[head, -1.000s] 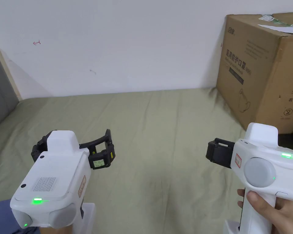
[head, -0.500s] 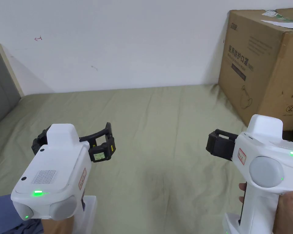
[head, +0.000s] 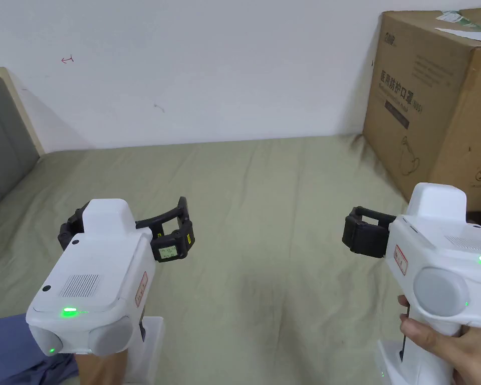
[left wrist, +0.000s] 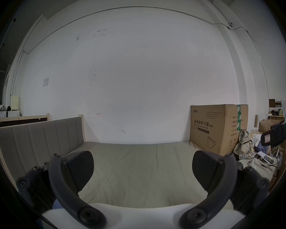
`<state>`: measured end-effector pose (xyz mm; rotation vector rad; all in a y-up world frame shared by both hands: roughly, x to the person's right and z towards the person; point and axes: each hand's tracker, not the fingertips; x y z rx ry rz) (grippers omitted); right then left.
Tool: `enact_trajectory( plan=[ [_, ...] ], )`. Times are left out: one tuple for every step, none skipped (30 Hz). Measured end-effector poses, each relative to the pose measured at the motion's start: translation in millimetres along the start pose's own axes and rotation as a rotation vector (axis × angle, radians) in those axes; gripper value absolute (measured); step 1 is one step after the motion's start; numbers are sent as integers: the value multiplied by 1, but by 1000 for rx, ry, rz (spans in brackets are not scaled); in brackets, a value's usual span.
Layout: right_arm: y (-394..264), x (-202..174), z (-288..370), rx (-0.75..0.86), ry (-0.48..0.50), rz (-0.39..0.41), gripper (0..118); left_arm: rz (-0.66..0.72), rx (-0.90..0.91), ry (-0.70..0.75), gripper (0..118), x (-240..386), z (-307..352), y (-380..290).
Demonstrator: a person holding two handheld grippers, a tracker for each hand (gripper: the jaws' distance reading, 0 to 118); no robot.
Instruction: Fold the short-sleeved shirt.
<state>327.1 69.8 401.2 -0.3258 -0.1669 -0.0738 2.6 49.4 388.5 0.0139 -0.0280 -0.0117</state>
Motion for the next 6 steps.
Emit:
enact_trajectory(
  plan=[
    [-3, 1, 2, 43, 19, 4, 117, -2, 1, -2, 118, 0, 0, 0],
    [-5, 2, 4, 90, 33, 3, 117, -3, 1, -2, 118, 0, 0, -1],
    [-7, 2, 6, 132, 40, 10, 117, -5, 0, -2, 118, 1, 0, -1],
    [-9, 3, 8, 167, 54, 24, 117, -6, 0, -2, 118, 1, 0, -1],
    [-10, 2, 10, 198, 57, 39, 117, -6, 1, -2, 118, 1, 0, -1],
    [-11, 2, 11, 220, 57, 55, 117, -5, 2, -2, 118, 1, 0, -1]
  ],
)
